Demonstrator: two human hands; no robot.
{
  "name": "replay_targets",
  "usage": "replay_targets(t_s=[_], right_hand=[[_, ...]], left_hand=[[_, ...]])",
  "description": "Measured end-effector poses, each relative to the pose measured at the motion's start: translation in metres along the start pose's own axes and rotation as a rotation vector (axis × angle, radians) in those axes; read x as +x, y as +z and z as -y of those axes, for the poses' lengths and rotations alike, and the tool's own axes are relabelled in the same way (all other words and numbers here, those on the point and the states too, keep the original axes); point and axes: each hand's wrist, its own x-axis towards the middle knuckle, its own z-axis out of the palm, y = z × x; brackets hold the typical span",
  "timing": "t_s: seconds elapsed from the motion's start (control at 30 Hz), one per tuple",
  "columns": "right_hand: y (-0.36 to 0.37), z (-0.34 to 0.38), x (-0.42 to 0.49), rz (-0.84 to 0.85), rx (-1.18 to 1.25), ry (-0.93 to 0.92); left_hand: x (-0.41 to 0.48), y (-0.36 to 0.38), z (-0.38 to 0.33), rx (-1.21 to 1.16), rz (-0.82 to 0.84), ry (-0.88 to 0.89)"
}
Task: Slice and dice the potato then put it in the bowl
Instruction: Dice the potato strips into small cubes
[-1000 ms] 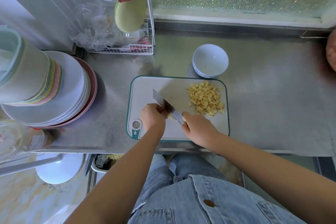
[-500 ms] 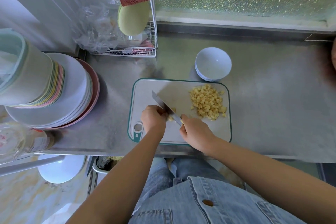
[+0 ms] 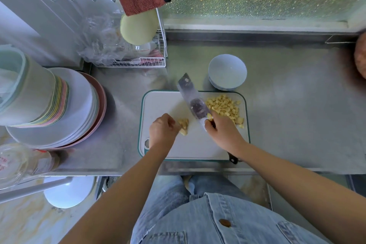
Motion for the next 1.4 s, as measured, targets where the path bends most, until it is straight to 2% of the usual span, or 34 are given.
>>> replay_targets(t_s=[0.1, 0.17, 0.23, 0.3, 0.43, 0.63, 0.77, 1.17, 1.4], right_hand=[[-0.007, -0.012, -0.005, -0.034, 0.027, 0.010], [-0.009, -0.018, -0.011, -0.055, 0.034, 0.030], [-0.008, -0.024, -0.015, -0.039, 0.025, 0.044], [-0.006, -0.026, -0.019, -0.008, 0.016, 0.057], [-0.001, -0.026, -0.023, 0.006, 0.010, 0.074], [0.007, -0.016, -0.027, 0.079, -0.078, 0.080], [0.013, -0.008, -0.031, 0.077, -0.099, 0.085], [0.032, 0.018, -0.041, 0.053, -0.089, 0.189], [0.038, 0.027, -0.046, 0.025, -0.073, 0.221]], left_hand=[[0.007, -0.008, 0.004, 0.299, 0.053, 0.376], [0.014, -0.011, -0.001, 0.496, 0.174, 0.626], [0.019, -0.010, -0.009, 0.643, 0.290, 0.769], [0.022, -0.007, -0.012, 0.730, 0.321, 0.812], [0.019, -0.003, -0.003, 0.647, 0.204, 0.760], [0.001, 0.013, 0.000, 0.476, 0.092, 0.576], [-0.004, 0.007, -0.001, 0.460, 0.093, 0.478], [0.015, -0.012, -0.005, 0.654, 0.195, 0.596], [0.000, -0.006, 0.001, 0.541, 0.165, 0.426]])
